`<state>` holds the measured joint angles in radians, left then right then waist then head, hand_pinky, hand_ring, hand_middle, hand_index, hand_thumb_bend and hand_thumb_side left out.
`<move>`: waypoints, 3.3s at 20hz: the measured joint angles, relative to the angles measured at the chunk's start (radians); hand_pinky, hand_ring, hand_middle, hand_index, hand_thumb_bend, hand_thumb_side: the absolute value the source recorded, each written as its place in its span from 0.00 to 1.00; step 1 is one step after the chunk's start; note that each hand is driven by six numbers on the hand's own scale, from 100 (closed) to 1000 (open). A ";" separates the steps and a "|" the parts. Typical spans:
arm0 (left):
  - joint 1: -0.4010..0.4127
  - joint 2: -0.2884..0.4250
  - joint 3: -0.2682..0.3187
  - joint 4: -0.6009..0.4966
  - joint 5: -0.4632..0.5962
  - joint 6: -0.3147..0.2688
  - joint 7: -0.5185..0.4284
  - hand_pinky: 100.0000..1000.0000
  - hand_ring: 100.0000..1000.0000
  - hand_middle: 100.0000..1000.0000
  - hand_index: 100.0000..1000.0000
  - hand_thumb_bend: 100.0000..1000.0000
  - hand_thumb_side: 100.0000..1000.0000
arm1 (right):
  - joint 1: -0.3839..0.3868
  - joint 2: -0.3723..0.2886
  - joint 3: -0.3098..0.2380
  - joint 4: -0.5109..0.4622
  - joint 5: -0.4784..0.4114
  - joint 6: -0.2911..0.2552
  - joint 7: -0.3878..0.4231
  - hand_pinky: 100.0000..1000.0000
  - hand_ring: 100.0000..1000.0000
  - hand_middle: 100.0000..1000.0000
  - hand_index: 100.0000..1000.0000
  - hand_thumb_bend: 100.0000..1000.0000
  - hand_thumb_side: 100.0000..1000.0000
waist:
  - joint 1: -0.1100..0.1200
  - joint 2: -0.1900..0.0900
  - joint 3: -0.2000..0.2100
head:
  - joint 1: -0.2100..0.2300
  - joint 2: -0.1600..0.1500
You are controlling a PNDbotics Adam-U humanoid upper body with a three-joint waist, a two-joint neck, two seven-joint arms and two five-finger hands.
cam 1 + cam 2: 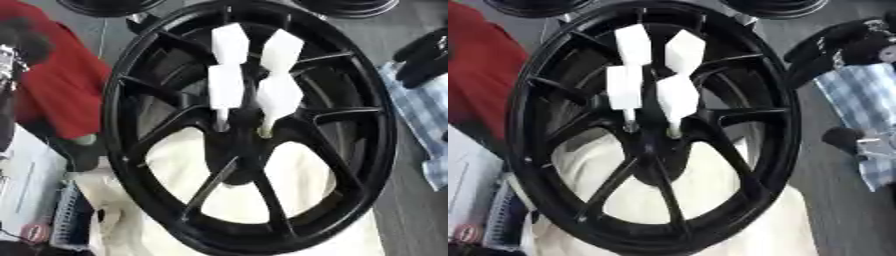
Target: Pull the pin out of the wheel hub.
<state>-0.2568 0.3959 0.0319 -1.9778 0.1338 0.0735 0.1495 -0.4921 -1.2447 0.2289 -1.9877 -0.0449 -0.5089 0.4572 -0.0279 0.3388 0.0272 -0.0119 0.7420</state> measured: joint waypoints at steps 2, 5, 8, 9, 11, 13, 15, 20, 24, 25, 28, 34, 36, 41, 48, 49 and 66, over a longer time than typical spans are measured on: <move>0.000 0.000 0.003 0.000 0.000 0.001 0.002 0.81 0.69 0.59 0.77 0.00 0.64 | -0.021 0.002 0.014 0.000 -0.012 0.017 0.019 0.86 0.88 0.74 0.84 0.19 0.44 | 0.001 0.000 0.001 | -0.003 0.011; 0.000 0.000 0.003 0.000 0.000 0.003 0.005 0.81 0.69 0.59 0.77 0.00 0.64 | -0.056 0.015 0.028 0.000 -0.025 0.041 0.043 0.86 0.87 0.74 0.83 0.19 0.43 | 0.001 -0.004 0.006 | -0.005 0.014; 0.000 0.000 0.003 0.000 0.001 0.003 0.006 0.81 0.69 0.59 0.77 0.00 0.64 | -0.097 0.032 0.042 0.000 -0.034 0.074 0.062 0.85 0.86 0.74 0.83 0.17 0.43 | 0.000 -0.012 0.008 | -0.007 0.013; 0.000 0.000 0.003 0.000 0.002 0.003 0.006 0.81 0.69 0.59 0.77 0.00 0.64 | -0.114 0.040 0.047 0.000 -0.038 0.089 0.067 0.85 0.86 0.74 0.83 0.17 0.43 | 0.000 -0.014 0.008 | -0.007 0.013; 0.000 0.000 0.003 0.000 0.002 0.004 0.007 0.81 0.69 0.59 0.77 0.00 0.64 | -0.147 0.057 0.059 0.000 -0.048 0.119 0.079 0.86 0.86 0.75 0.83 0.16 0.41 | -0.003 -0.014 0.009 | -0.008 0.012; -0.004 0.000 0.003 0.000 0.002 0.004 0.007 0.81 0.69 0.59 0.77 0.00 0.64 | -0.178 0.074 0.070 0.000 -0.061 0.146 0.089 0.86 0.86 0.75 0.83 0.15 0.41 | -0.006 -0.015 0.013 | -0.011 0.012; -0.009 0.000 0.003 0.000 0.002 0.005 0.007 0.81 0.69 0.59 0.77 0.00 0.64 | -0.201 0.091 0.077 0.000 -0.069 0.174 0.095 0.86 0.86 0.74 0.83 0.15 0.42 | -0.009 -0.015 0.018 | -0.017 0.011; -0.009 -0.001 0.003 0.000 0.002 0.005 0.008 0.80 0.69 0.59 0.77 0.00 0.64 | -0.244 0.125 0.098 -0.001 -0.084 0.248 0.113 0.84 0.81 0.75 0.84 0.14 0.46 | -0.018 -0.016 0.024 | -0.019 0.011; -0.009 -0.001 0.003 0.000 0.002 0.007 0.010 0.80 0.69 0.59 0.77 0.00 0.64 | -0.272 0.145 0.124 -0.001 -0.100 0.302 0.137 0.84 0.81 0.76 0.87 0.12 0.49 | -0.021 -0.020 0.026 | -0.021 0.011; -0.009 -0.001 0.003 0.000 0.002 0.007 0.010 0.80 0.69 0.59 0.77 0.00 0.64 | -0.279 0.151 0.130 -0.001 -0.107 0.316 0.143 0.84 0.81 0.76 0.87 0.12 0.49 | -0.024 -0.023 0.025 | -0.021 0.011; -0.009 -0.001 0.003 0.001 0.004 0.007 0.010 0.80 0.69 0.59 0.77 0.00 0.65 | -0.297 0.173 0.144 -0.001 -0.133 0.363 0.160 0.85 0.85 0.79 0.88 0.12 0.53 | -0.025 -0.036 0.020 | -0.021 0.013; -0.008 -0.001 0.003 0.004 0.007 0.011 0.014 0.80 0.69 0.59 0.76 0.00 0.63 | -0.337 0.282 0.161 -0.002 -0.151 0.506 0.190 0.86 0.89 0.79 0.87 0.08 0.50 | -0.032 -0.066 0.003 | -0.008 0.022; -0.008 -0.001 0.003 0.007 0.007 0.013 0.016 0.80 0.69 0.59 0.76 0.00 0.64 | -0.345 0.312 0.166 -0.002 -0.146 0.548 0.195 0.86 0.89 0.79 0.87 0.09 0.51 | -0.036 -0.069 0.000 | -0.007 0.022; -0.007 -0.001 0.009 0.007 0.007 0.015 0.021 0.80 0.69 0.59 0.76 0.00 0.64 | -0.364 0.365 0.183 -0.002 -0.121 0.618 0.218 0.86 0.89 0.79 0.87 0.09 0.52 | -0.044 -0.071 -0.002 | -0.007 0.022; -0.007 -0.001 0.011 0.007 0.006 0.016 0.030 0.80 0.69 0.59 0.76 0.00 0.64 | -0.371 0.397 0.198 -0.002 -0.081 0.660 0.244 0.86 0.89 0.79 0.87 0.10 0.54 | -0.049 -0.071 -0.001 | -0.006 0.022; -0.007 -0.001 0.012 0.007 0.006 0.017 0.031 0.80 0.69 0.59 0.76 0.00 0.64 | -0.371 0.397 0.199 -0.002 -0.079 0.665 0.248 0.86 0.89 0.79 0.87 0.10 0.54 | -0.050 -0.071 -0.001 | -0.006 0.022; -0.008 -0.001 0.015 0.007 0.006 0.019 0.038 0.80 0.70 0.59 0.76 0.00 0.64 | -0.346 0.427 0.203 0.027 -0.069 0.695 0.274 0.89 0.95 0.83 0.89 0.15 0.53 | -0.052 -0.059 0.015 | -0.007 0.022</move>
<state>-0.2649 0.3947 0.0474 -1.9705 0.1396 0.0924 0.1876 -0.8379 -0.8177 0.4320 -1.9607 -0.1142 0.1863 0.7311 -0.0803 0.2801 0.0427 -0.0188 0.7644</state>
